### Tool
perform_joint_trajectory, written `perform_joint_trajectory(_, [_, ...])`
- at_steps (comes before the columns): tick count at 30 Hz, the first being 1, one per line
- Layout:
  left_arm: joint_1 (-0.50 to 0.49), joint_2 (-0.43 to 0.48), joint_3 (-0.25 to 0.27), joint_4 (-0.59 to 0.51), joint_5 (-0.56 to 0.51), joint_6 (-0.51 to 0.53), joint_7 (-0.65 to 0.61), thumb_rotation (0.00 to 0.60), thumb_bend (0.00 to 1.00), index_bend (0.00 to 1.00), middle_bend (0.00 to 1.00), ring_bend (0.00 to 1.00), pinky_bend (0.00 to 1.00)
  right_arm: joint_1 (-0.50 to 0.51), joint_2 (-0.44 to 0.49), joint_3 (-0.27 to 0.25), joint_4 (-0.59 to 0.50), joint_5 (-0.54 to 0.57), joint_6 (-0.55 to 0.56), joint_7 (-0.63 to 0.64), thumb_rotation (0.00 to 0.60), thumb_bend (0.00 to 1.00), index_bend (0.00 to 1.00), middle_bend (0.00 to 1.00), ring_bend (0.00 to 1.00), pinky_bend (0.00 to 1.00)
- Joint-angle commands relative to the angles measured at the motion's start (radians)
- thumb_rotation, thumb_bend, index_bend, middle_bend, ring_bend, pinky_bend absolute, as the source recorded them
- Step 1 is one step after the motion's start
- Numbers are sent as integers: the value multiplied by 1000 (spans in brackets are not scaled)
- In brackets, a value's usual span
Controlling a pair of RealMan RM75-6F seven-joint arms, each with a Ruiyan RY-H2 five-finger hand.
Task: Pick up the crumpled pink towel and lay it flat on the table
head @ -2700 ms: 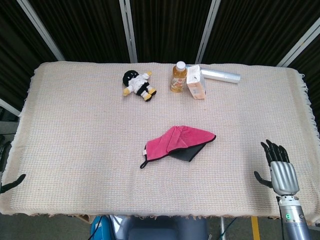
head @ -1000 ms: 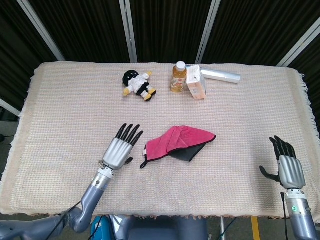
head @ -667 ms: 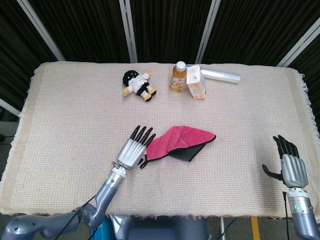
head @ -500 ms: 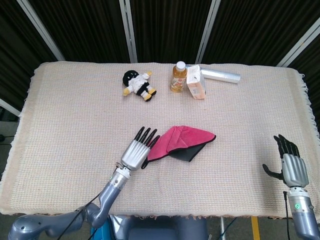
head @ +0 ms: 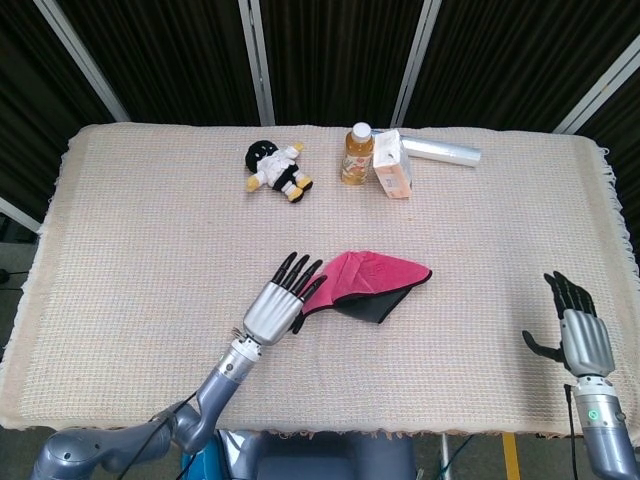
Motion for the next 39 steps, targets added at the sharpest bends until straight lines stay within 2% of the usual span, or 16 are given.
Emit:
perform_joint_trajectory(1, [0, 0, 8, 21, 10, 24, -36, 600, 313, 166, 56, 0, 0, -1, 0, -4, -5, -4, 0, -1, 600, 275, 0, 0, 0, 0])
perform_joint_trajectory(5, [-1, -2, 12, 37, 13, 36, -52, 600, 344, 198, 60, 0, 0, -1, 2, -7, -11, -7, -1, 0, 600, 275, 0, 0, 0, 0])
perform_joint_trajectory(12, [-3, -17, 20, 63, 12, 45, -71, 600, 414, 482, 85, 0, 0, -1, 4, -6, -14, -6, -2, 3, 600, 275, 0, 0, 0, 0])
perform_joint_trajectory(15, [-5, -27, 20, 74, 9, 47, -73, 600, 427, 530, 93, 0, 0, 0, 5, -5, -14, -4, -4, 3, 600, 275, 0, 0, 0, 0])
perform_joint_trajectory(29, [-15, -23, 11, 88, 0, 66, -92, 600, 509, 588, 125, 0, 0, 5, 3, -7, -8, 1, -16, -2, 600, 275, 0, 0, 0, 0])
perform_joint_trajectory(33, [-34, 5, -18, 54, -10, 64, -94, 600, 509, 603, 143, 0, 0, 12, -2, -5, -8, 3, -26, -6, 600, 275, 0, 0, 0, 0])
perform_joint_trajectory(39, [-129, 104, -132, -107, -40, -1, -18, 600, 510, 590, 156, 0, 0, 41, -9, 9, -37, 11, -57, -22, 600, 274, 0, 0, 0, 0])
